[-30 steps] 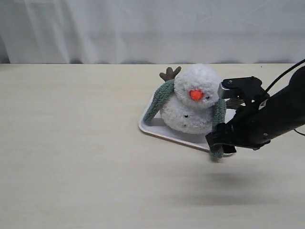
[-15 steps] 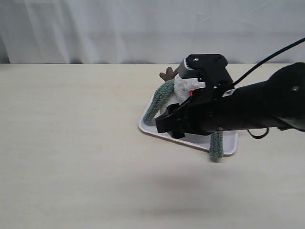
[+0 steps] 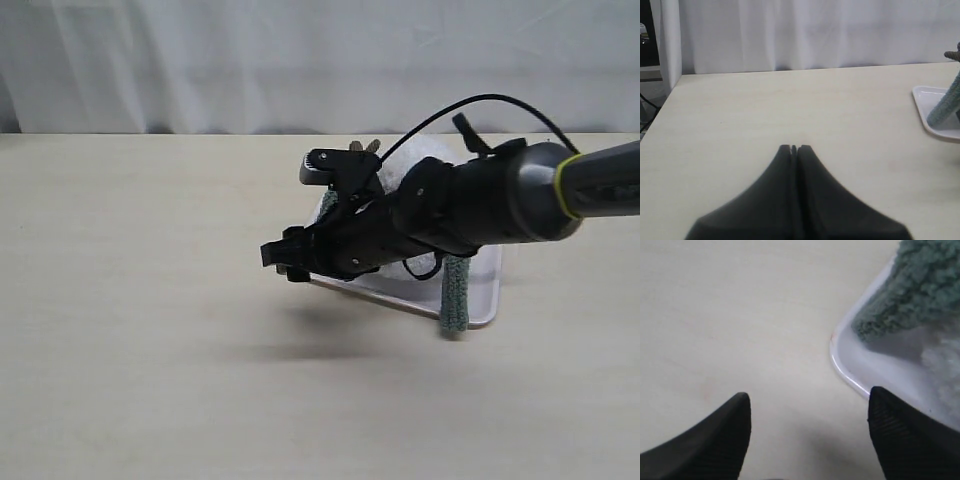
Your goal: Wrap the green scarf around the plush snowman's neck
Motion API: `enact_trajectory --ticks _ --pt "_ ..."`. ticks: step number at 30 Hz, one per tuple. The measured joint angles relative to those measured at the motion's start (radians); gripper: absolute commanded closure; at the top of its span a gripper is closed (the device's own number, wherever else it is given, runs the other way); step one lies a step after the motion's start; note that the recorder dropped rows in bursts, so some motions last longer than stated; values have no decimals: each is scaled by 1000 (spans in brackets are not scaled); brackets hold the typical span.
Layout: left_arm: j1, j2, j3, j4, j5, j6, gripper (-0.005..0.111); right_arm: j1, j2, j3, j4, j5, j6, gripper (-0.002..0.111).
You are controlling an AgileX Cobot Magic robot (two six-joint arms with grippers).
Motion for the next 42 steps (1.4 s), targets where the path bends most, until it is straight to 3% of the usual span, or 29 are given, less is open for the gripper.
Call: enact_trajectory --ticks 19,24,29,34,38,42 --pt "0 0 0 0 0 0 107 0 169 -114 -2 -139 66 51" --pt "0 0 0 0 0 0 107 0 171 -114 -2 -65 -22 63" --pt "0 0 0 0 0 0 107 0 131 -114 -20 138 -219 79" --pt "0 0 0 0 0 0 107 0 21 -114 -240 328 -197 104" --pt "0 0 0 0 0 0 107 0 -41 -114 -525 433 -91 100" --pt "0 0 0 0 0 0 107 0 -38 -114 -724 491 -27 84"
